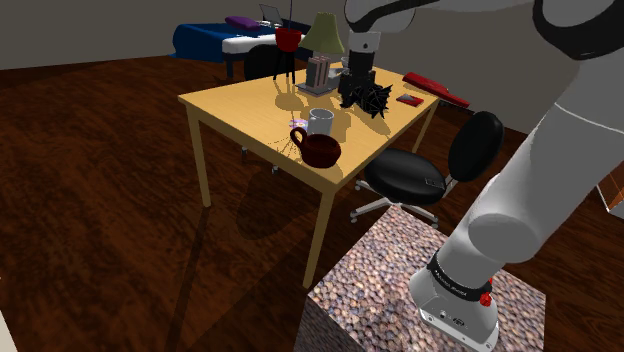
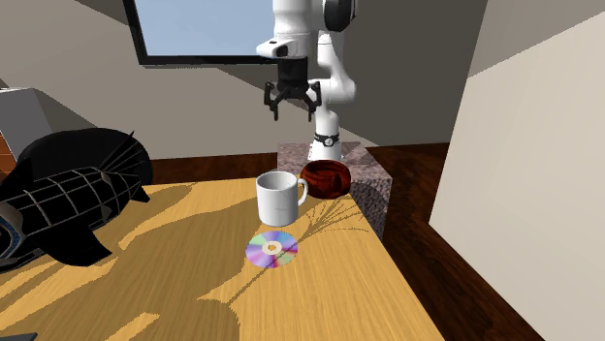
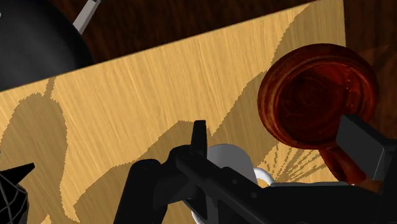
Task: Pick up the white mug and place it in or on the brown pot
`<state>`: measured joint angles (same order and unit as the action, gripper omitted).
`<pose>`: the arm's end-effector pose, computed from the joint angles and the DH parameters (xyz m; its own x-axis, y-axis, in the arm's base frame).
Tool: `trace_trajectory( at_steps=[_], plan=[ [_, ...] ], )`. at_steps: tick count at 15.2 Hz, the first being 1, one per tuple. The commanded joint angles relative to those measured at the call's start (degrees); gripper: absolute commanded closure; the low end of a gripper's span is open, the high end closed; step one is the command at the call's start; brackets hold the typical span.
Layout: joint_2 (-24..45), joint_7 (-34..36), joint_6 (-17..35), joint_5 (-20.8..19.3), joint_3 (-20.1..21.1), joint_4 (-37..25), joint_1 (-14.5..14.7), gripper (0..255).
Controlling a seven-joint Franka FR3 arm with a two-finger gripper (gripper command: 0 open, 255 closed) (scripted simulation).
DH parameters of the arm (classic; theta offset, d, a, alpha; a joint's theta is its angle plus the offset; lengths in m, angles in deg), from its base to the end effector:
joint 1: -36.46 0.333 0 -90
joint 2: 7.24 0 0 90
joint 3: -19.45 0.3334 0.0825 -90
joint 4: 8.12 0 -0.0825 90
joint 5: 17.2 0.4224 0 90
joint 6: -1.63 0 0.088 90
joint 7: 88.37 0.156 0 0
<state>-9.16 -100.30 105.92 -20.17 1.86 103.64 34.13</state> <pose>0.5327 -0.2012 0.4386 0.9869 -0.1234 -0.1043 -0.1223 -0.9923 0.0174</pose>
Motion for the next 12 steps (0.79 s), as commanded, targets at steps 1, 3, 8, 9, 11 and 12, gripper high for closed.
trace_trajectory(
  at_steps=[1,3,8,9,11,12],
  plan=[
    [4.8,-1.9,0.9,1.6,-0.7,-3.7,-0.5,0],
    [9.6,-3.6,1.3,3.4,-1.1,-7.6,-1.3,0],
    [21.8,-7.3,0.8,7.7,-1.2,-19.4,-4.1,0],
    [24.3,-7.9,0.4,8.5,-1.1,-22.2,-4.8,0],
    [29.6,-8.9,-0.7,10.1,-0.7,-28.2,-6.3,0],
    [32.3,-9.3,-1.5,10.8,-0.5,-31.5,-7.1,0]
  ],
)
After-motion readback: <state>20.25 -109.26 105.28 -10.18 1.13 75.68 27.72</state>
